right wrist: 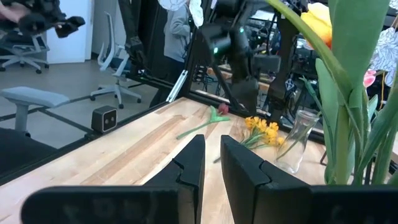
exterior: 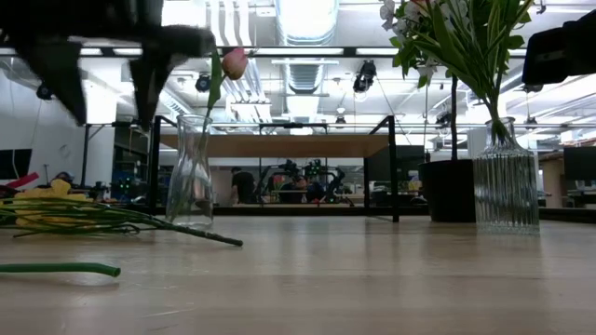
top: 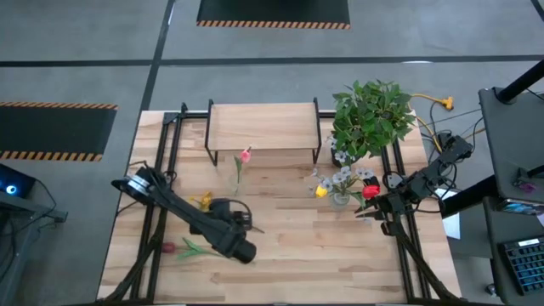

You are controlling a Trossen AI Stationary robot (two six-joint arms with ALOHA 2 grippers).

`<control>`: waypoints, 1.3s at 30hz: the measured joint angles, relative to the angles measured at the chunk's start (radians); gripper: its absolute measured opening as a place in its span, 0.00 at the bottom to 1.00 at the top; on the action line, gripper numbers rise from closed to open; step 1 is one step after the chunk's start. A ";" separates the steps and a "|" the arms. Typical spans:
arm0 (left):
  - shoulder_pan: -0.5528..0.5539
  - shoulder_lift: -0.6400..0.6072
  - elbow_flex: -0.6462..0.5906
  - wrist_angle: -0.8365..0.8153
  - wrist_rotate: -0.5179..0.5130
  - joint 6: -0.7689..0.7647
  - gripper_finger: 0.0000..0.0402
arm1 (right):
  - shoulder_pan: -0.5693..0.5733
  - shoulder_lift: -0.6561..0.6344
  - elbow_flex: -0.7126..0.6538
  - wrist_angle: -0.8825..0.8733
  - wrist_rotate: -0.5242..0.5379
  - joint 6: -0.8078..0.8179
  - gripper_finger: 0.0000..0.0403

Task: Pick and place flowers into a vace then onto a shelf
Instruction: Put the yellow flowers into the left transparent vase

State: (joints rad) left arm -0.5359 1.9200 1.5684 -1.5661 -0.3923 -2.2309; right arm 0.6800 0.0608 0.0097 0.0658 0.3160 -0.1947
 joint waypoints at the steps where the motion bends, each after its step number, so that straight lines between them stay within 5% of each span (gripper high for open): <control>1: -0.008 0.000 -0.024 0.000 0.000 -0.043 0.67 | 0.000 0.000 0.000 0.000 0.000 0.000 0.11; 13: -0.007 -0.003 -0.245 0.196 -0.009 -0.137 0.67 | 0.000 0.000 0.000 -0.002 0.000 0.003 0.11; 39: 0.090 0.010 -0.430 0.475 -0.009 -0.053 0.67 | 0.000 0.000 0.000 -0.005 0.000 0.000 0.11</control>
State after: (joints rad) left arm -0.4458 1.9301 1.1389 -1.0913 -0.4012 -2.2842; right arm 0.6804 0.0608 0.0097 0.0605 0.3157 -0.1944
